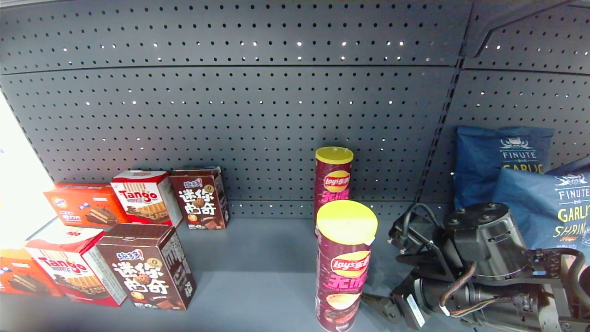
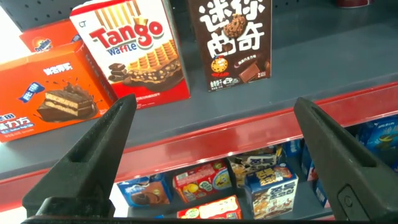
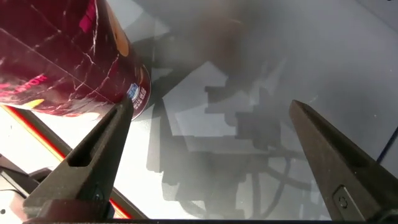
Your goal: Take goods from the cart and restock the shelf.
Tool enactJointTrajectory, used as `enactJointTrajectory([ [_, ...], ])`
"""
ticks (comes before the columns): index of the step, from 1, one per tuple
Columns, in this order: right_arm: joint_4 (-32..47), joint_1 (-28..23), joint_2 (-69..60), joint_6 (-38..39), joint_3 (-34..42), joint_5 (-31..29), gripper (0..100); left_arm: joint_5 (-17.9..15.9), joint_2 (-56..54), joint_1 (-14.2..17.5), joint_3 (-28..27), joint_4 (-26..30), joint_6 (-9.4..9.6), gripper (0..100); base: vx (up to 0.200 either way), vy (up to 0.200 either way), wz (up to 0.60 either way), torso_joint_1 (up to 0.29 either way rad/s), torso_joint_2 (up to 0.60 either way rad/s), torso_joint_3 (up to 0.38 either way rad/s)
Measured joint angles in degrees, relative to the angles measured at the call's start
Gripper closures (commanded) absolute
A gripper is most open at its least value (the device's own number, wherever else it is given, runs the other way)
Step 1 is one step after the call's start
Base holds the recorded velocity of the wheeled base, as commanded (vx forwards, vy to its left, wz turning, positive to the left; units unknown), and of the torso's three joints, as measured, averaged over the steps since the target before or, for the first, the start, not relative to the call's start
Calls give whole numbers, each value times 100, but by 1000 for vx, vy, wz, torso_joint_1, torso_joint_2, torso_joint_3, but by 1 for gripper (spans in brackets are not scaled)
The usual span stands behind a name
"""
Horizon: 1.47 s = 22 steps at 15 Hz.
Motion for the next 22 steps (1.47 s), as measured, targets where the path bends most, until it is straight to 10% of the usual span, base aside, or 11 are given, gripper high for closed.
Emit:
enactJointTrajectory([
  [8, -215, -496, -1425, 138, 383, -145, 0, 2, 0, 0, 0, 0, -115, 0, 0, 0, 0, 0, 0, 0],
  [16, 95, -3832, -6099, 262, 2698, -345, 0, -6, 2, -7, 0, 0, -82, 0, 0, 0, 0, 0, 0, 0],
  [22, 1368, -4971, -8302, 179, 3684, 563, 0, -2, 17, -2, 0, -1, -50, 0, 0, 0, 0, 0, 0, 0],
])
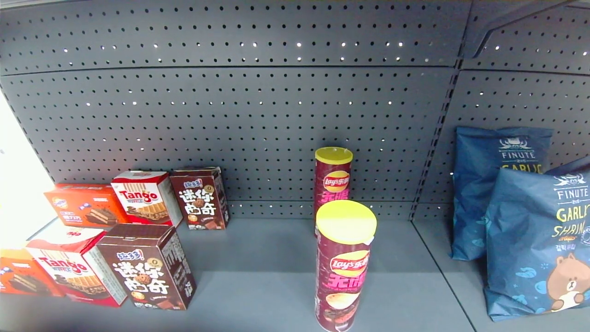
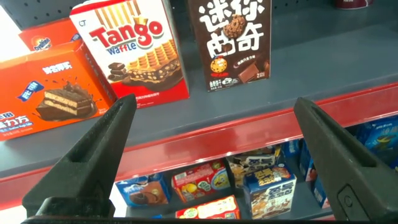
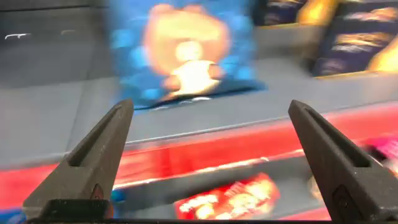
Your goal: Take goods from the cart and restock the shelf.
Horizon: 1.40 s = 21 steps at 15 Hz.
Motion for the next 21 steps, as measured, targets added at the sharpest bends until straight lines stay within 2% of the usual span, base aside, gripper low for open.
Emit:
enactJointTrajectory([
  [1, 11, -38, -89, -18, 21, 304, 0, -4, 0, -2, 0, 1, -2, 0, 0, 0, 0, 0, 0, 0],
  [2, 26, -68, -144, -9, 32, 155, 0, -6, 0, -5, 0, 0, -2, 0, 0, 0, 0, 0, 0, 0],
  [4, -55, -99, -210, 68, 56, -968, 0, -6, 0, -9, 0, 0, -2, 0, 0, 0, 0, 0, 0, 0],
  [5, -244, -110, -227, 121, 67, -1319, 0, -6, 0, -6, 0, 1, -2, 0, 0, 0, 0, 0, 0, 0],
  [6, -421, -107, -238, 123, 74, -1193, 0, -6, 0, -6, 0, 1, -2, 0, 0, 0, 0, 0, 0, 0],
  [8, -407, -96, -256, 110, 87, -273, 0, -11, 0, -11, 0, 0, 0, 0, 0, 0, 0, 0, 0, 0],
  [9, -405, -88, -260, 132, 89, -104, 0, -11, 0, -20, 0, 1, 0, 0, 0, 0, 0, 0, 0, 0],
  [11, -416, -90, -265, 239, 91, -222, 0, -6, -7, -17, 0, 0, -2, 0, 0, 0, 0, 0, 0, 0],
  [13, -279, -99, -267, 219, 100, -1005, 0, -4, -7, -9, 0, 0, -7, 0, 0, 0, 0, 0, 0, 0],
  [14, -161, -94, -267, 71, 100, -1108, 0, -6, -7, -9, 0, 0, -5, 0, 0, 0, 0, 0, 0, 0],
  [15, -101, -88, -267, -67, 100, -886, 0, -1, -7, -6, 0, 0, -5, 0, 0, 0, 0, 0, 0, 0],
  [17, 222, -88, -267, -210, 98, 107, 0, 0, -7, -6, 0, 1, -10, 0, 0, 0, 0, 0, 0, 0],
  [21, 295, -99, -262, -46, 89, 63, 0, 13, -7, 5, 0, 1, -5, 0, 0, 0, 0, 0, 0, 0],
])
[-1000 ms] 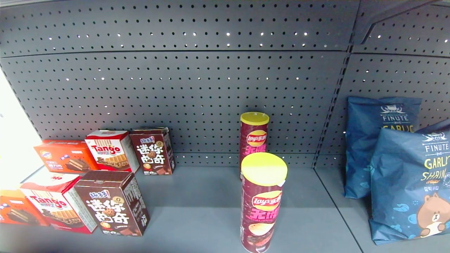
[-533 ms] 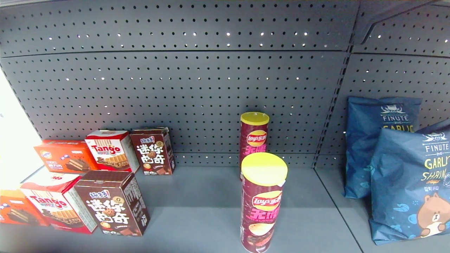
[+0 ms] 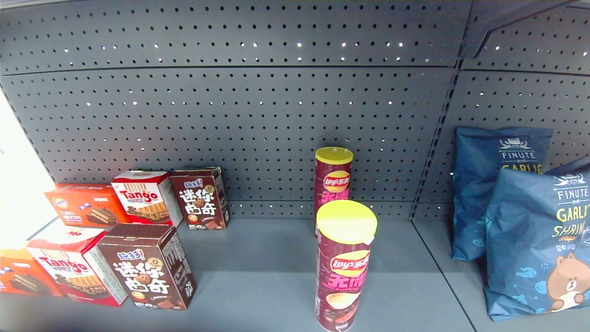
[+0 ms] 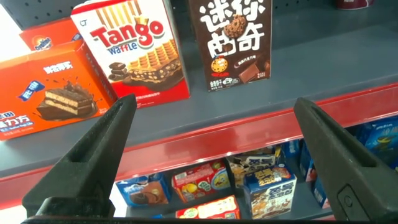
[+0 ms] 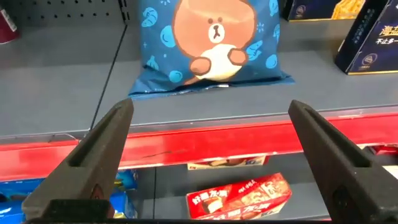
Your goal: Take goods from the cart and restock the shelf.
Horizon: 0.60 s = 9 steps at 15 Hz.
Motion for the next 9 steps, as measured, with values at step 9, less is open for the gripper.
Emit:
enactJointTrajectory([
  [9, 0, 623, -41, 5, -5, -2, 0, -13, 0, 37, 0, 10, -28, 0, 0, 0, 0, 0, 0, 0],
])
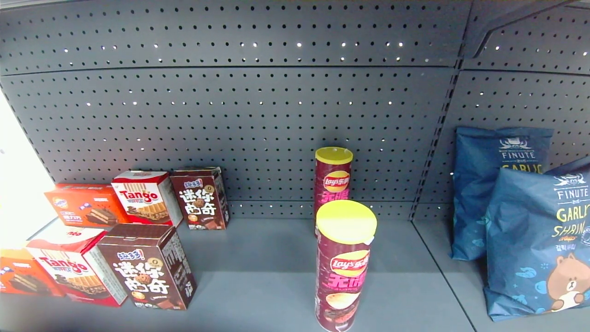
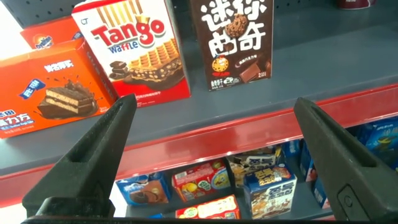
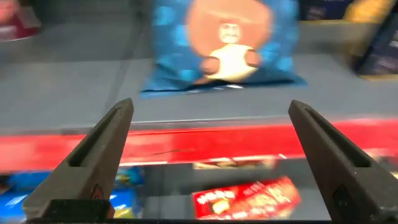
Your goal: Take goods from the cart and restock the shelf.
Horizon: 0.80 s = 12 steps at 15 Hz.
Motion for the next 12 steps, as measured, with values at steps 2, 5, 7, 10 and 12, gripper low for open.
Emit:
enactJointTrajectory([
  [2, -17, 106, -234, 6, 2, -2, 0, 2, 0, -6, 0, 1, -13, 0, 0, 0, 0, 0, 0, 0],
  [5, -22, 90, -391, 9, 5, -2, 0, 10, 0, -6, 0, -5, -7, 0, 0, 0, 0, 0, 0, 0],
  [7, -22, 90, -429, 6, 10, -2, 0, 10, 0, 0, 0, -7, 6, 0, 0, 0, 0, 0, 0, 0],
  [10, -22, 90, -451, 9, 10, 0, 0, 10, 0, 5, 0, -10, 26, 0, 0, 0, 0, 0, 0, 0],
  [12, -20, 90, -455, 9, 10, -2, 0, -45, 0, -15, 0, -10, 26, 0, 0, 0, 0, 0, 0, 0],
])
